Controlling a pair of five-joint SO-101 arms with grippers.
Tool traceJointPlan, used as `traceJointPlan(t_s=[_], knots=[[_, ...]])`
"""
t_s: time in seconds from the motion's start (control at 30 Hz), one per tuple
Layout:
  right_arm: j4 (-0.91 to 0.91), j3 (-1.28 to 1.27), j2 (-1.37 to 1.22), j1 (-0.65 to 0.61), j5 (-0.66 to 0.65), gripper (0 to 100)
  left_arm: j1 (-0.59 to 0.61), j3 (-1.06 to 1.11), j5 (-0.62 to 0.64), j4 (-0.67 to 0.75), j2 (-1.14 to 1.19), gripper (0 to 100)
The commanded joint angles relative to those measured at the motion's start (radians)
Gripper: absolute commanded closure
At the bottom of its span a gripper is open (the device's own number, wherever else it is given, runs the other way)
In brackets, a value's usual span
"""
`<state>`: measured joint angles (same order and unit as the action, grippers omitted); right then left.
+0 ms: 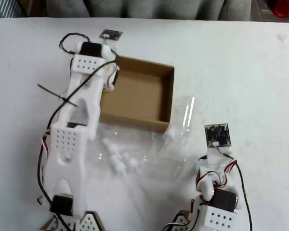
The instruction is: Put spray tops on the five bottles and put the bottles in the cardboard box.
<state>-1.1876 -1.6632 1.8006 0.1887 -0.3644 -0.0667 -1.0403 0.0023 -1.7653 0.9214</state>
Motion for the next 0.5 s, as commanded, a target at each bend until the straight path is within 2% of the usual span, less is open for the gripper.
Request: traceJointPlan(t_s=[0.0, 0.2, 0.47], knots=[[0.018, 0.026, 0.001, -0.007, -0.012, 86.1, 0.001, -0.015, -0.012, 0.021, -0.096, 98], [0.018, 0.026, 0.001, -0.008, -0.012, 86.1, -0.001, 0.014, 0.051, -0.026, -0.097, 98], [0.019, 0.026, 0.001, -0.008, -0.012, 86.1, -0.002, 0.253, 0.049, -0.026, -0.259, 98]])
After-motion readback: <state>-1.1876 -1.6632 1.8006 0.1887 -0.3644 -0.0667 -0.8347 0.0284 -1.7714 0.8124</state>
